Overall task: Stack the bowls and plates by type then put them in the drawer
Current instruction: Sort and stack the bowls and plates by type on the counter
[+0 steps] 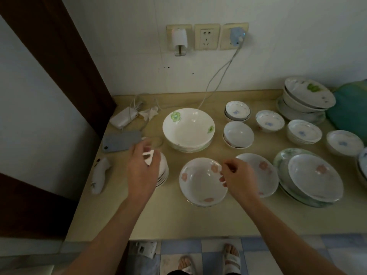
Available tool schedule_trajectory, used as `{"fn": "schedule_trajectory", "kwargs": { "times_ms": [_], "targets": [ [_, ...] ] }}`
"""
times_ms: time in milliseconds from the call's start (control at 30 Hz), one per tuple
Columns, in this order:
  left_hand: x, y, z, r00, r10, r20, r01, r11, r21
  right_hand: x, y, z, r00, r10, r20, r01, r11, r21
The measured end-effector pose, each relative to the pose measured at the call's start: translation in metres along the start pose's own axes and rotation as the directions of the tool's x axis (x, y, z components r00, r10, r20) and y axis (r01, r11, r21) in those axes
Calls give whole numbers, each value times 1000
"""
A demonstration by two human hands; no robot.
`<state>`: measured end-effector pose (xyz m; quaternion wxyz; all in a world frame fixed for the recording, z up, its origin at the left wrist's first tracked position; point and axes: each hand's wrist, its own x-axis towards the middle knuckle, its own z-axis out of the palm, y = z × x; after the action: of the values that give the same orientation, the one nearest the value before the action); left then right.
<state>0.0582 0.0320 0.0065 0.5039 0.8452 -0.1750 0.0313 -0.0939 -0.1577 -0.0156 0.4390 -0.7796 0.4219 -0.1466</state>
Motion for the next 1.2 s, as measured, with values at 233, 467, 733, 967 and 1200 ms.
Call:
{"fn": "schedule_trajectory", "kwargs": {
  "times_ms": [233, 467, 733, 967, 1200],
  "targets": [
    [-52, -6, 44, 925, -97, 367, 11, 973, 229, -17, 42, -14, 991, 131, 17, -130, 991, -33],
    [-59, -15, 60, 922, -199, 331, 32, 894, 447, -20, 45, 1, 985, 125, 123, -120, 992, -48],
    [-53, -15, 66, 862, -382, 332, 258, 896, 362, -10, 45, 4, 987, 111, 120, -103, 992, -71],
    [-35, -8, 69, 850, -423, 313, 306, 881, 360, 8, 34, -10, 951, 219, 218, -248, 961, 119],
    [-14, 1, 67, 790, -489, 371, 418, 871, 258, 33, 18, -16, 935, 229, 270, -258, 963, 79]
  ]
}}
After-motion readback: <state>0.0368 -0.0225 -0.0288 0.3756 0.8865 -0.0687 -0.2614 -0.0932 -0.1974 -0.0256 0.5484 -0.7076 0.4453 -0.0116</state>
